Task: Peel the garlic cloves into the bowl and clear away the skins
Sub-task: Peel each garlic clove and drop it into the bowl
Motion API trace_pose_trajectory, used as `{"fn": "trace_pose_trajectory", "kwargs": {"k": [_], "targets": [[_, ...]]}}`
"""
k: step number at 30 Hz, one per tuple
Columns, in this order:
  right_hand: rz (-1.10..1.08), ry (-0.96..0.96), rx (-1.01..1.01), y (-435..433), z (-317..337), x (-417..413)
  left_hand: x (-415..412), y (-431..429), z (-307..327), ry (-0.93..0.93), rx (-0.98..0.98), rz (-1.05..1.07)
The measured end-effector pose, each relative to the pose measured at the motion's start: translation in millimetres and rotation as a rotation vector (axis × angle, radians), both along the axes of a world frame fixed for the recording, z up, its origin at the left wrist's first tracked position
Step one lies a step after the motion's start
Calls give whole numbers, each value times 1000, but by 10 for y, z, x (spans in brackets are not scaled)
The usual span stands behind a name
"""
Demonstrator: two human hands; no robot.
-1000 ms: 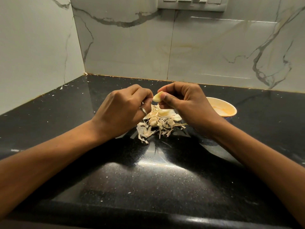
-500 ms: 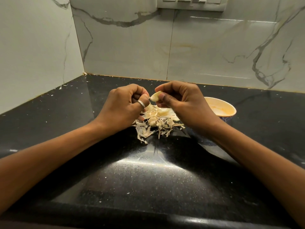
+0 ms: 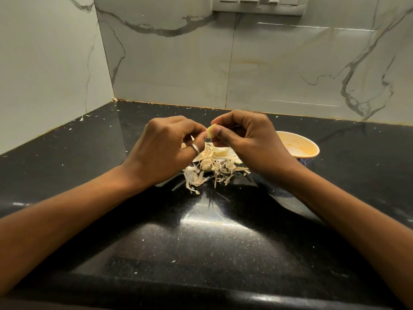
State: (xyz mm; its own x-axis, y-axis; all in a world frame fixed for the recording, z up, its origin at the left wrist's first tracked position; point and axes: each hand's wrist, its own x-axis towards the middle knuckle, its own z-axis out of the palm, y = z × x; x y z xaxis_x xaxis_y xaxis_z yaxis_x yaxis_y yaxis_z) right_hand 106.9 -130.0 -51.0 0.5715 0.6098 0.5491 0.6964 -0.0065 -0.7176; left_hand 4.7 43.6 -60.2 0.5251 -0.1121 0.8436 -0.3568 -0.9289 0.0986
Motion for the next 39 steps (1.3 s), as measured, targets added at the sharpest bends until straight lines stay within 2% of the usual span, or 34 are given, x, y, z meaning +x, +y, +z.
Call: {"fn": "trace_pose_trajectory", "kwargs": {"k": [9, 17, 26, 39], "targets": [[1, 14, 6, 15, -16, -7, 24, 28, -36, 26, 7, 29], [-1, 38, 31, 7, 15, -7, 36, 36, -24, 51, -144, 27], [-34, 3, 6, 4, 12, -15, 10, -28, -7, 17, -97, -30], [22, 88, 44, -19, 37, -59, -3, -10, 9, 25, -189, -2]]}}
